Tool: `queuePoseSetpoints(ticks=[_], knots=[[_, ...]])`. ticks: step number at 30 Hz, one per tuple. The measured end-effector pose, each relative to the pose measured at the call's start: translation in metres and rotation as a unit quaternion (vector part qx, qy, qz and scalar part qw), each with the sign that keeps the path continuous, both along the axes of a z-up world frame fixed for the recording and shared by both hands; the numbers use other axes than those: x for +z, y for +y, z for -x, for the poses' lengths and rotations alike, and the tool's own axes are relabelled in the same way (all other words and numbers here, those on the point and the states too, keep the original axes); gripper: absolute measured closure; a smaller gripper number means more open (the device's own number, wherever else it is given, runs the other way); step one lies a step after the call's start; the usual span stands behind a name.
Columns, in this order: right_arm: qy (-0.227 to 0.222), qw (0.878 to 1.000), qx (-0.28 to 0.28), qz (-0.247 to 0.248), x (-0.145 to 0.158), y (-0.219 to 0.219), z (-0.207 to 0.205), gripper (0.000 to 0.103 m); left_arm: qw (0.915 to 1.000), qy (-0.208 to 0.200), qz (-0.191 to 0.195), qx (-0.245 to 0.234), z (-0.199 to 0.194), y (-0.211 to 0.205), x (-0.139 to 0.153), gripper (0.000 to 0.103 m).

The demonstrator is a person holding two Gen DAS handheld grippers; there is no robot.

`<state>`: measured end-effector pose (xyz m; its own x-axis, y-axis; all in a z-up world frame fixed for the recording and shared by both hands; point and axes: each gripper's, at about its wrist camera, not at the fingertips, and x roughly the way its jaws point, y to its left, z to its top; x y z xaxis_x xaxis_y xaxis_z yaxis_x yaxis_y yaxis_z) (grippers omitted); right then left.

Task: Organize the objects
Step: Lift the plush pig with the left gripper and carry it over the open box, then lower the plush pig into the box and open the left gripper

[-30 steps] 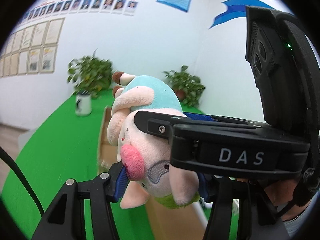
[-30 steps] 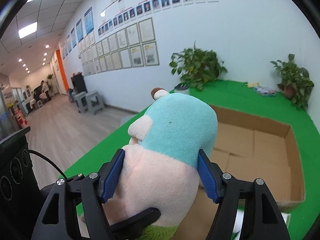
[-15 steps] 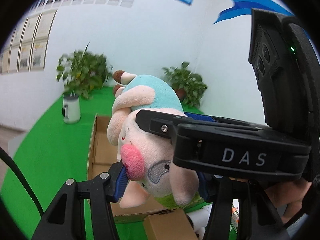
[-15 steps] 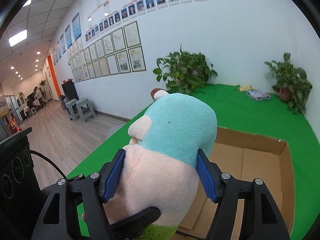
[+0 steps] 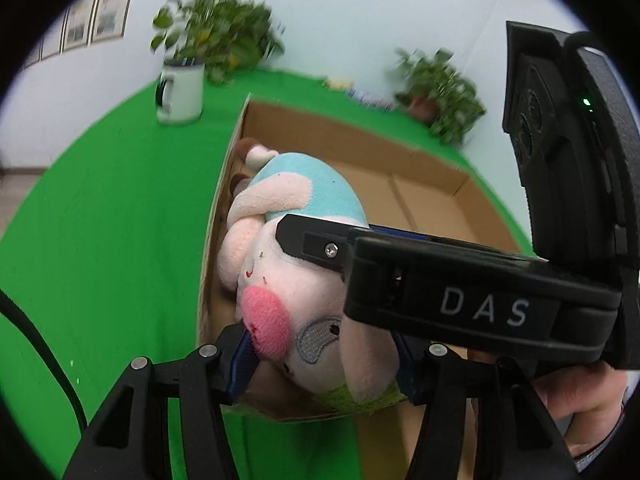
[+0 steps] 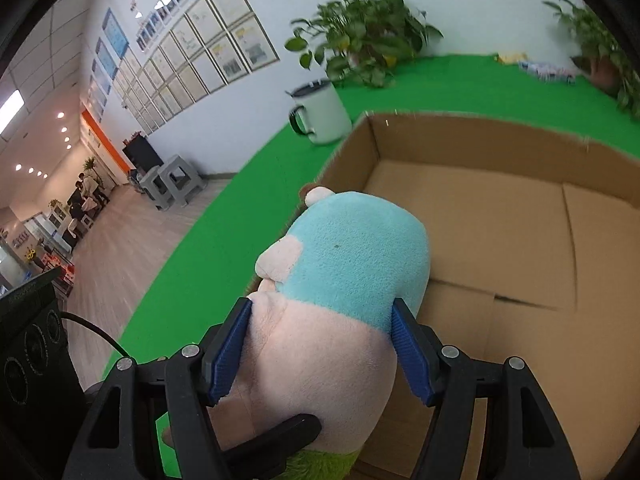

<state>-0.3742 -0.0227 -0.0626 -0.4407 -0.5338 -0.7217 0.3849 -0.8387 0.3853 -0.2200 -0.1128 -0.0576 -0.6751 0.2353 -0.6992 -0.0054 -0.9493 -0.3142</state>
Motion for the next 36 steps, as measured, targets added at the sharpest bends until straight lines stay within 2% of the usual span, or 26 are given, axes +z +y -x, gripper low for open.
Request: queuePoseSetpoints(ticks=[2,6,9,11,13,16,18,20,21,22,23,24,26,27,28,31,34,36], knots=[[-0.004,1.0,-0.002,0.013,-0.015,-0.002,-0.003,0.036,0.9996,0.0,0.027,0.002,-0.005,0.004,0.003,0.04],[-0.003,1.0,-0.001,-0.007,-0.022,-0.014,0.0,0.034,0.9996,0.001,0.028,0.005,-0.019,0.003,0.011,0.04],[0.0,1.0,0.006,-0.018,-0.028,-0.024,-0.003,0.028,0.9976,0.035,0.056,0.02,-0.036,-0.001,0.024,0.043],[0.002,1.0,0.004,0.015,-0.027,-0.023,-0.002,0.021,0.9959,0.048,0.068,0.034,-0.045,-0.007,0.031,0.042],[-0.011,0.998,-0.002,0.055,-0.022,-0.015,-0.001,0.016,0.996,0.039,0.067,0.045,-0.046,-0.015,0.03,0.042],[-0.039,0.989,-0.015,0.145,-0.015,0.013,0.0,0.013,0.9963,0.006,0.064,0.057,-0.035,-0.025,0.018,0.042],[-0.036,0.989,-0.037,0.136,-0.01,0.025,-0.004,0.009,0.998,-0.008,0.036,0.051,-0.033,-0.028,0.009,0.042],[-0.052,0.993,-0.056,0.09,-0.016,0.026,-0.002,0.009,0.9986,-0.009,0.015,0.05,-0.031,-0.033,0.005,0.041],[-0.065,0.993,-0.057,0.074,-0.022,0.024,0.0,0.012,0.9987,-0.009,0.004,0.051,-0.031,-0.035,0.004,0.042],[-0.078,0.994,-0.054,0.06,-0.029,0.02,0.002,0.022,0.9988,-0.009,-0.003,0.049,-0.031,-0.036,0.004,0.049],[-0.088,0.994,-0.045,0.047,-0.037,0.012,0.004,0.027,0.999,-0.01,-0.011,0.043,-0.029,-0.037,0.003,0.062],[-0.087,0.994,-0.041,0.05,-0.041,0.008,0.004,0.027,0.9991,-0.016,-0.011,0.039,-0.029,-0.036,0.002,0.062],[-0.072,0.996,-0.039,0.047,-0.039,0.0,0.004,0.035,0.9991,-0.012,0.004,0.039,-0.031,-0.033,0.003,0.065],[-0.07,0.996,-0.036,0.047,-0.038,-0.004,0.005,0.044,0.9991,-0.012,0.009,0.04,-0.03,-0.033,0.003,0.066],[-0.069,0.996,-0.034,0.045,-0.036,-0.009,0.005,0.048,0.999,-0.012,0.015,0.041,-0.031,-0.031,0.004,0.067],[-0.061,0.997,-0.04,0.026,-0.037,-0.019,0.008,0.048,0.9987,-0.013,0.021,0.044,-0.032,-0.03,0.004,0.07],[-0.068,0.996,-0.046,0.038,-0.047,-0.013,0.008,0.047,0.9983,-0.012,0.031,0.048,-0.032,-0.028,0.004,0.07],[-0.055,0.997,-0.048,0.03,-0.046,-0.013,0.003,0.046,0.998,-0.014,0.037,0.049,-0.031,-0.026,0.005,0.07]])
